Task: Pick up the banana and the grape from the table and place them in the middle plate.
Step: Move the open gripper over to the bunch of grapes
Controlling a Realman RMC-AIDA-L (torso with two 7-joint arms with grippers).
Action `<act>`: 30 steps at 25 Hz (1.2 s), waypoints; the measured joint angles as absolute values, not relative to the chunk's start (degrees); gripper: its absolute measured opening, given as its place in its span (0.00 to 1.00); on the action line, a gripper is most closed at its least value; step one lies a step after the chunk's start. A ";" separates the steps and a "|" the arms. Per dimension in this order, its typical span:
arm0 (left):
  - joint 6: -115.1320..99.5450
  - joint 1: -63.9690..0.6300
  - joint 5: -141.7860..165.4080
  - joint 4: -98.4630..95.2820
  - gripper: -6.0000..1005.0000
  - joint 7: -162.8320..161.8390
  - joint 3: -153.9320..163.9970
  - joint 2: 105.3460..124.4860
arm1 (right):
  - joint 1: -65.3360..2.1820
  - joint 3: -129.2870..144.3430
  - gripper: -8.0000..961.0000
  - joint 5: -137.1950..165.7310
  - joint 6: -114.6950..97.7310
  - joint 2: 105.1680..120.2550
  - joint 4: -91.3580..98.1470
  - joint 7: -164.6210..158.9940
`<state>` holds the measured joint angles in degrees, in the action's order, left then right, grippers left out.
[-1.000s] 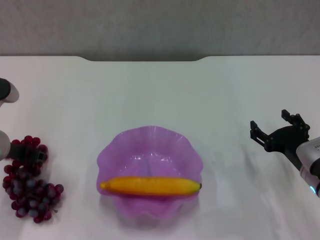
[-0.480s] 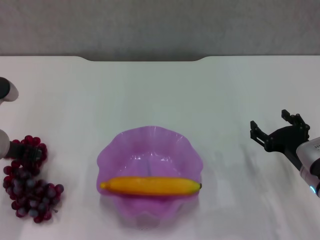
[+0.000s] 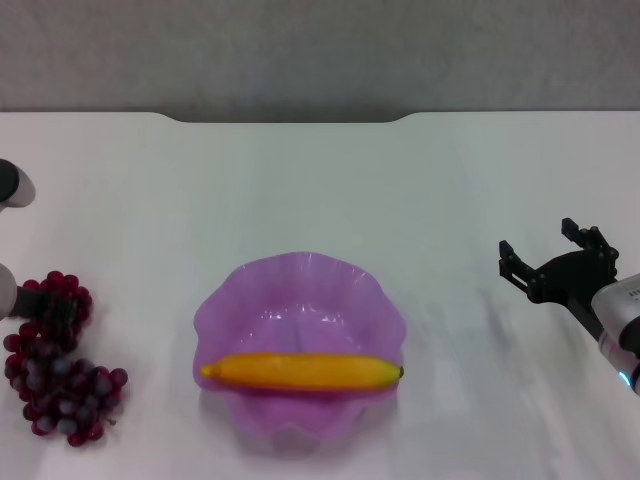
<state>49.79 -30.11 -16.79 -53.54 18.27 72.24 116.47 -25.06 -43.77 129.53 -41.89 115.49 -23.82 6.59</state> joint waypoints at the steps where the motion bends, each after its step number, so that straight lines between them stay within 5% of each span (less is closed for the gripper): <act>1: 49.73 -30.09 -16.79 -53.53 0.31 18.39 72.24 116.49 | -25.05 -43.77 0.94 129.54 -41.91 115.49 -23.82 6.59; 30: 47.68 -28.39 -18.69 -54.95 0.17 18.50 72.48 116.68 | -24.95 -43.77 0.94 129.37 -41.92 115.49 -23.49 6.59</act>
<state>47.68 -28.39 -18.69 -54.95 18.50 72.48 116.68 -24.95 -43.77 129.37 -41.92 115.49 -23.49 6.59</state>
